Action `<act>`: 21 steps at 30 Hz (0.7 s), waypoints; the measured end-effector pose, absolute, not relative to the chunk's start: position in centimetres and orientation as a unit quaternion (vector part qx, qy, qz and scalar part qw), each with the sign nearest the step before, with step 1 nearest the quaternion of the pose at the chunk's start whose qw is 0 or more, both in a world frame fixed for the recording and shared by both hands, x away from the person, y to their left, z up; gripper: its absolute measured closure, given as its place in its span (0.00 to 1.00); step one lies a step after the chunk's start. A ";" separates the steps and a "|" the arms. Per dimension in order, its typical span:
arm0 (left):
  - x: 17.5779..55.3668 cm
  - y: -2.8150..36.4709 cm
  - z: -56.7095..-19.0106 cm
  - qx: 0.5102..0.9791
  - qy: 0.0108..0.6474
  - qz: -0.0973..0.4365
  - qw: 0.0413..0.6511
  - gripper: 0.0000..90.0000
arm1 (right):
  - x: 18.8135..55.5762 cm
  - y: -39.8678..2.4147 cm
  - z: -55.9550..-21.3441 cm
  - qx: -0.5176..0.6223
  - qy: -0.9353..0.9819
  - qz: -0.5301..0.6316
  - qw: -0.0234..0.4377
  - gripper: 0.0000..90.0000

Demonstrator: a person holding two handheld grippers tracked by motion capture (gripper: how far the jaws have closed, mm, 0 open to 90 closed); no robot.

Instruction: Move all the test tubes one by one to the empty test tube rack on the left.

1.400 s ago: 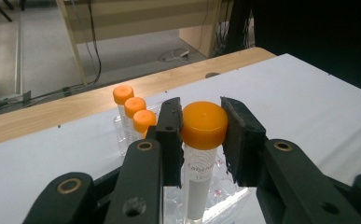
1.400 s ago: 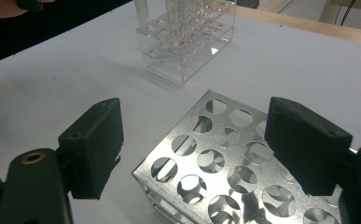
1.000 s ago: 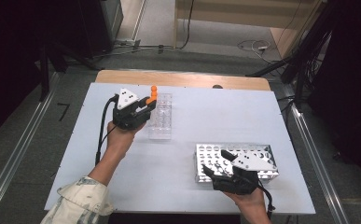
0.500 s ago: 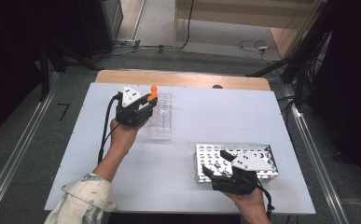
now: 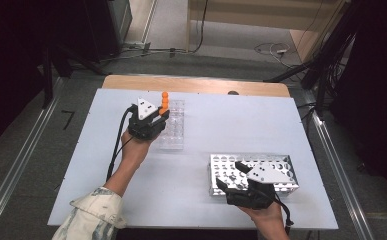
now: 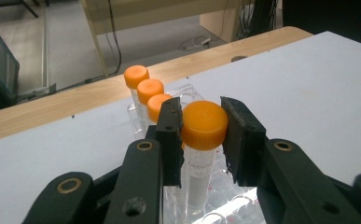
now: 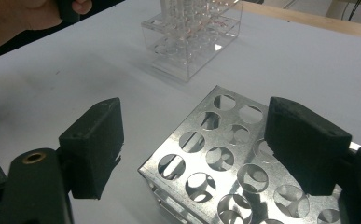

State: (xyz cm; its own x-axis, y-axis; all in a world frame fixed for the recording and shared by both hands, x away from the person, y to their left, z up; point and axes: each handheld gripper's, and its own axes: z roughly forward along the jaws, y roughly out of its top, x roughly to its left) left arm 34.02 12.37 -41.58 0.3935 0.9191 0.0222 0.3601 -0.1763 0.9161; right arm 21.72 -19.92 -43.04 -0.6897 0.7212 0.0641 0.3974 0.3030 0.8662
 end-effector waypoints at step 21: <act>33.8 12.0 -42.5 0.708 0.461 0.297 0.446 0.67 | 21.7 -19.7 -43.2 0.354 0.792 0.466 0.173 0.20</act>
State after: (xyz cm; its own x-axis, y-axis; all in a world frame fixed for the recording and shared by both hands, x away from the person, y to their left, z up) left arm 33.79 11.97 -42.49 0.3987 0.9170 0.0105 0.3870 -0.1787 0.9046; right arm 21.73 -19.74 -43.24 -0.6899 0.7217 0.0563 0.3995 0.3148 0.8610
